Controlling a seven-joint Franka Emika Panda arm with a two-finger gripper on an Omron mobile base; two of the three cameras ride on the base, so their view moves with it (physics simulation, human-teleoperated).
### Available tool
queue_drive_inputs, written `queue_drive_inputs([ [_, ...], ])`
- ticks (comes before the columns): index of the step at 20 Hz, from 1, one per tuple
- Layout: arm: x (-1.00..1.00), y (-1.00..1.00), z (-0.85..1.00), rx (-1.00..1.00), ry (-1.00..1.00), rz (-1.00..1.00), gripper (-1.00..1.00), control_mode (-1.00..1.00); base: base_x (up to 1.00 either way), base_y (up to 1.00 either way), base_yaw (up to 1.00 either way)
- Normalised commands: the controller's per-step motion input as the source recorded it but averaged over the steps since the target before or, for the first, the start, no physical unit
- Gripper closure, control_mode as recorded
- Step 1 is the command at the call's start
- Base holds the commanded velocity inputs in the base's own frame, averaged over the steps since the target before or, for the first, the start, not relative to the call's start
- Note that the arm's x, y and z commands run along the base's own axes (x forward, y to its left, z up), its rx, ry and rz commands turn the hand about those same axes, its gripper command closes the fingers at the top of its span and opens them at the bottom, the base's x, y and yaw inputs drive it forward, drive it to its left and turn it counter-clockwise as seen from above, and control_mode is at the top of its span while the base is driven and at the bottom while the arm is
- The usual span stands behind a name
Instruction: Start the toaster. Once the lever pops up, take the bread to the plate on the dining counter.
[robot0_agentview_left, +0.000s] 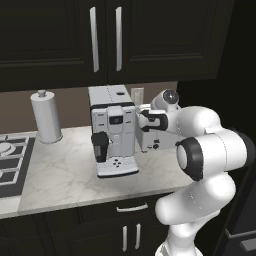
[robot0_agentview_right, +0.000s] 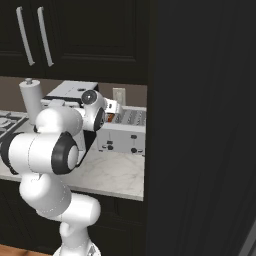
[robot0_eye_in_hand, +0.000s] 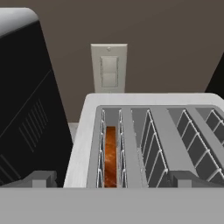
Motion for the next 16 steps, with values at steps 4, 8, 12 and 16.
queue_drive_inputs([
  [4, 0.00, -0.01, 0.00, 0.00, 0.00, 0.00, -1.00, -1.00, 0.00, 0.00, 0.00],
  [8, 0.00, 0.00, -0.02, 0.00, 0.00, 0.00, -1.00, -1.00, 0.00, 0.00, 0.00],
  [12, 0.00, 0.00, -0.11, 0.00, 0.00, 0.00, -1.00, -1.00, 0.00, 0.00, 0.00],
  [16, 0.00, 0.00, -0.10, 0.00, 0.00, 0.00, -1.00, -1.00, 0.00, 0.00, 0.00],
])
